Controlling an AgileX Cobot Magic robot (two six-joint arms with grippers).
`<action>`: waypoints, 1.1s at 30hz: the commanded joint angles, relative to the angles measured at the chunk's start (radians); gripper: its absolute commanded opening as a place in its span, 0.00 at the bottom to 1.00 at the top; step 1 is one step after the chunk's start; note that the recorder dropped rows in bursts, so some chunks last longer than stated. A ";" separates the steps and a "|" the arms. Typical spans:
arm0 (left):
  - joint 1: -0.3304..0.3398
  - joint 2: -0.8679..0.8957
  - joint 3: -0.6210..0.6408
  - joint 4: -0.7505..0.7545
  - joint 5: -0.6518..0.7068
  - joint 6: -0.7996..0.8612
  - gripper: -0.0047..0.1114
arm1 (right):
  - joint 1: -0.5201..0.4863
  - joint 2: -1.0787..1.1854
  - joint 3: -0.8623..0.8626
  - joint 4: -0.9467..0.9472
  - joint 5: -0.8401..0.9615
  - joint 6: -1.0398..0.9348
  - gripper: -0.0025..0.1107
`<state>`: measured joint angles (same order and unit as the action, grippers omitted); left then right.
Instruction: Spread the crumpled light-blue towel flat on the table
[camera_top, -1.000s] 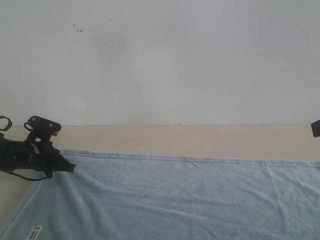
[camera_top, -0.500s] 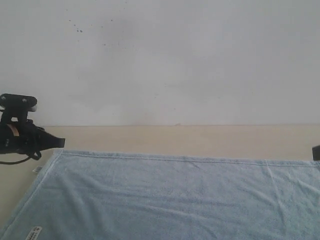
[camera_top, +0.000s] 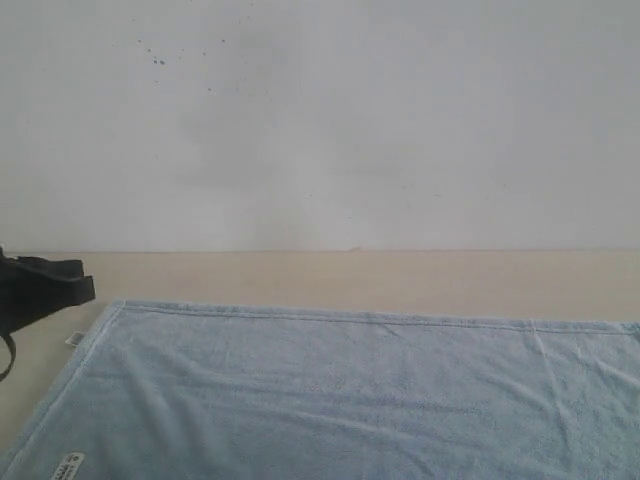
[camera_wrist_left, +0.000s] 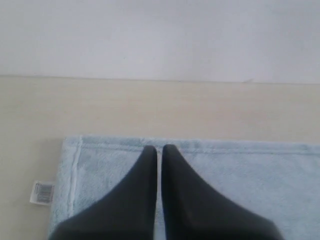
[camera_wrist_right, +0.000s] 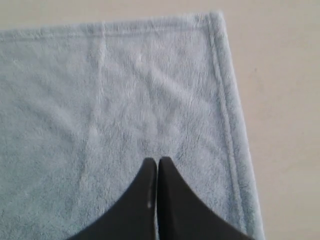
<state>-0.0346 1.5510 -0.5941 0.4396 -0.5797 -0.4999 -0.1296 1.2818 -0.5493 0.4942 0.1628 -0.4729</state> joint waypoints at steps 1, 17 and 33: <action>-0.002 -0.239 0.098 0.046 0.002 -0.119 0.08 | 0.000 -0.229 0.020 -0.002 -0.017 0.017 0.02; -0.002 -0.937 0.325 0.057 0.431 -0.417 0.08 | 0.181 -0.945 0.048 0.015 0.240 0.056 0.02; -0.108 -1.100 0.325 0.102 0.565 -0.458 0.08 | 0.181 -1.059 0.049 -0.116 0.407 0.078 0.02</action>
<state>-0.1176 0.4951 -0.2725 0.5059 -0.0695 -0.9496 0.0490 0.2220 -0.5050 0.4775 0.5352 -0.4065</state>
